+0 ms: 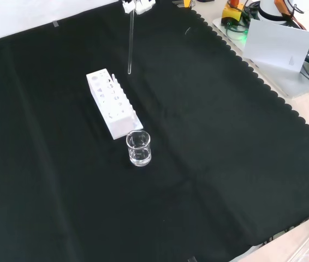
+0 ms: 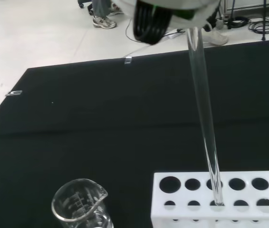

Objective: Stir in the beaker to the left of the white test tube rack with the glass rod.

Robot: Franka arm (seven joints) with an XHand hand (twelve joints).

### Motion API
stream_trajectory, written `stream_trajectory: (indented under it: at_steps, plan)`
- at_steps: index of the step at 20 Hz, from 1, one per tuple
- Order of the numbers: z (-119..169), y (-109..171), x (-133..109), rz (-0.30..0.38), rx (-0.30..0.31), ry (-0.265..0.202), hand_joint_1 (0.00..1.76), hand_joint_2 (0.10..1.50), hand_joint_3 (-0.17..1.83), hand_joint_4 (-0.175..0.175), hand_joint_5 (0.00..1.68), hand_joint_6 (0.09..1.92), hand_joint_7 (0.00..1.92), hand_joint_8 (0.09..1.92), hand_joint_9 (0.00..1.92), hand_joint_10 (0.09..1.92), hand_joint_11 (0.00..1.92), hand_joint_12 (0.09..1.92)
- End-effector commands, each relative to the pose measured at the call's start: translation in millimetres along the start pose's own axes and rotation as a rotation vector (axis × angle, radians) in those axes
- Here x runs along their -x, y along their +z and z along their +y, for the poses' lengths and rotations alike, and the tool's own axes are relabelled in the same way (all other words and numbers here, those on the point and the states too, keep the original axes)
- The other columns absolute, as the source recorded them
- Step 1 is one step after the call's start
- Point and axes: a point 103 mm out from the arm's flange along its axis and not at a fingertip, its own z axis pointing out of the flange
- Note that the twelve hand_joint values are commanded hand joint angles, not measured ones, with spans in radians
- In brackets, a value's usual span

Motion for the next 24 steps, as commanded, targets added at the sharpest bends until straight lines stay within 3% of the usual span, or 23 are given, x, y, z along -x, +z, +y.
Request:
stream_trajectory:
  at_steps: [1, 6, 11, 24]
  plan:
    - [15.2, 10.1, -34.4, 0.024, -0.041, -0.082, 1.30, 0.79, 0.54, -0.175, 1.14, 0.56, 1.13, 1.17, 1.59, 0.87, 1.63, 0.68]
    - [14.7, 10.8, -51.3, 0.008, 0.001, -0.135, 1.30, 0.79, 0.54, -0.175, 1.15, 0.55, 1.13, 1.17, 1.59, 0.87, 1.63, 0.68]
    - [24.9, 9.9, -72.2, -0.054, -0.014, -0.182, 1.30, 0.79, 0.53, -0.175, 1.15, 0.55, 1.13, 1.17, 1.59, 0.87, 1.63, 0.68]
    - [49.7, 37.6, -127.0, -0.003, -0.059, -0.345, 1.30, 0.80, 0.53, -0.175, 1.15, 0.54, 1.13, 1.17, 1.59, 0.87, 1.63, 0.69]
